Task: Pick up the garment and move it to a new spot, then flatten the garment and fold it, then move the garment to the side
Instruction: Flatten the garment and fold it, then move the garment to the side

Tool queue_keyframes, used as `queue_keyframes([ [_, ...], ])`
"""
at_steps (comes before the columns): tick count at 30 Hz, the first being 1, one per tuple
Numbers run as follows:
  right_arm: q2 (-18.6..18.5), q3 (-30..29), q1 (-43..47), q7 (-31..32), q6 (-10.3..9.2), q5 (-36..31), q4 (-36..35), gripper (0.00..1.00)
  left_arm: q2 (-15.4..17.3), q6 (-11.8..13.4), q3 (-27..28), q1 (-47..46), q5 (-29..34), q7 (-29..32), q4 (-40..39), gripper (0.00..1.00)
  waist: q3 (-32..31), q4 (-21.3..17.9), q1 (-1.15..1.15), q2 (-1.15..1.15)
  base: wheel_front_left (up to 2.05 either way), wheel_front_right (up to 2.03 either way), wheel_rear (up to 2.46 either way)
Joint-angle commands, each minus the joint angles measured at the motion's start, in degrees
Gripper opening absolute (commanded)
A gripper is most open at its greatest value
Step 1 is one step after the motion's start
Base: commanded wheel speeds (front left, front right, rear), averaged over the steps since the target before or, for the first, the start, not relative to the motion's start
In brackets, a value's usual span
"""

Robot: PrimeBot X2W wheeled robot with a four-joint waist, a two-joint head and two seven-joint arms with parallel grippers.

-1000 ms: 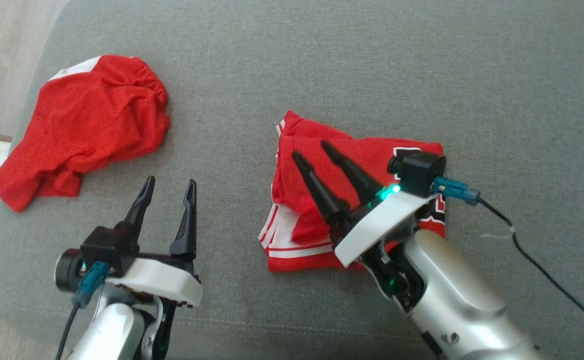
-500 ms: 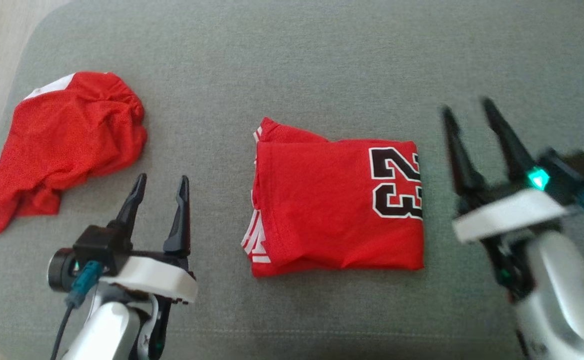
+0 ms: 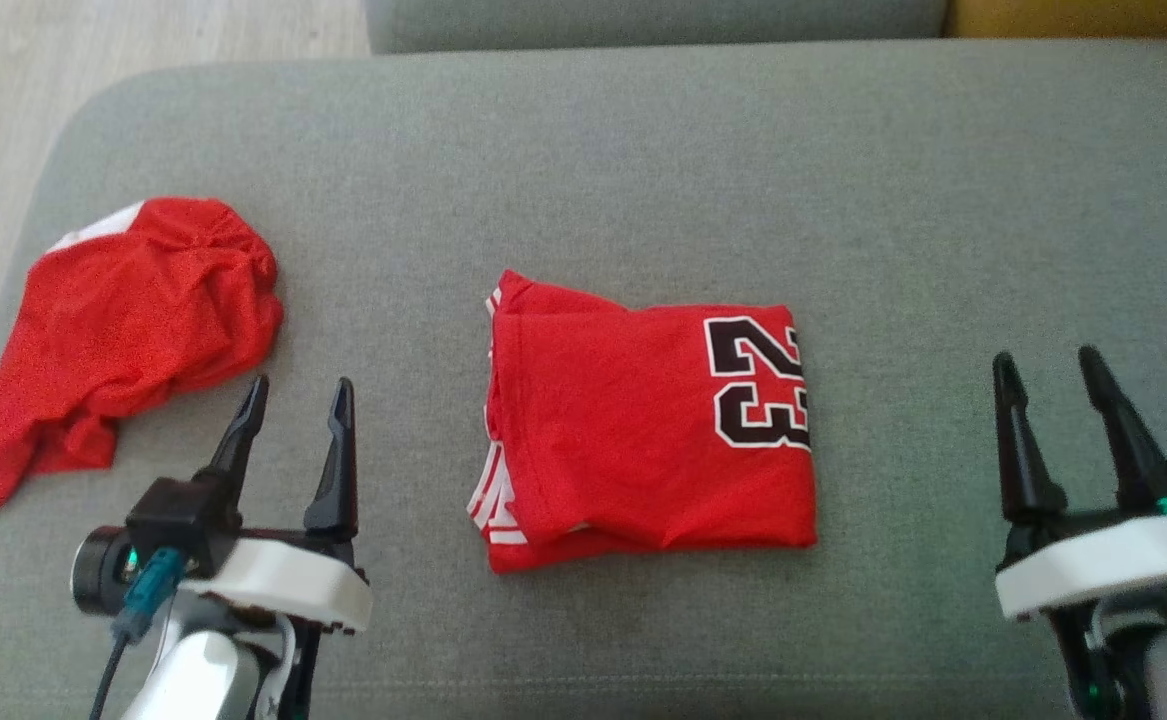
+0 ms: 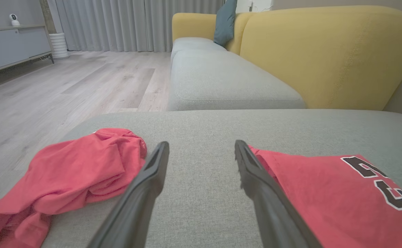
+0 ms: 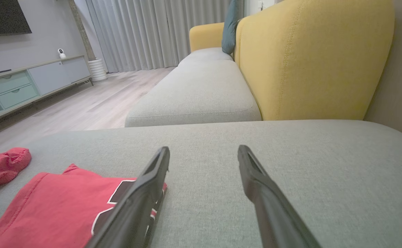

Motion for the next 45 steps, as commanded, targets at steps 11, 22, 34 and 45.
queue_keyframes([
  [11, 0.57, 1.27, 5.27, 2.17, 0.22, -1.67, -5.1, 1.0, 2.43, -2.42, 5.47, 2.65, -0.53, -1.17, -1.78, 1.0, -5.44, 0.38, 0.0, 0.0, 0.0, 0.0, 0.0],
  [22, 1.0, 1.36, 8.62, 3.47, 0.22, -1.94, -6.56, 1.0, 1.56, -4.17, 6.93, 6.02, 1.15, -1.18, -0.89, 1.0, -8.1, 0.13, 0.0, 0.0, 0.0, 0.0, 0.0],
  [34, 1.58, 1.15, 8.96, 3.71, 0.22, -1.49, -6.86, 1.0, 0.73, -4.46, 7.68, 6.58, 2.81, -1.19, 0.29, 1.0, -8.58, -0.25, 0.0, 0.0, 0.0, 0.0, 0.0],
  [45, 1.5, 1.03, 8.37, 4.0, 0.22, -1.42, -6.26, 1.0, 0.07, -4.79, 8.29, 6.11, 3.95, -1.19, 0.25, 1.0, -8.03, 0.15, 0.0, 0.0, 0.0, 0.0, 0.0],
])
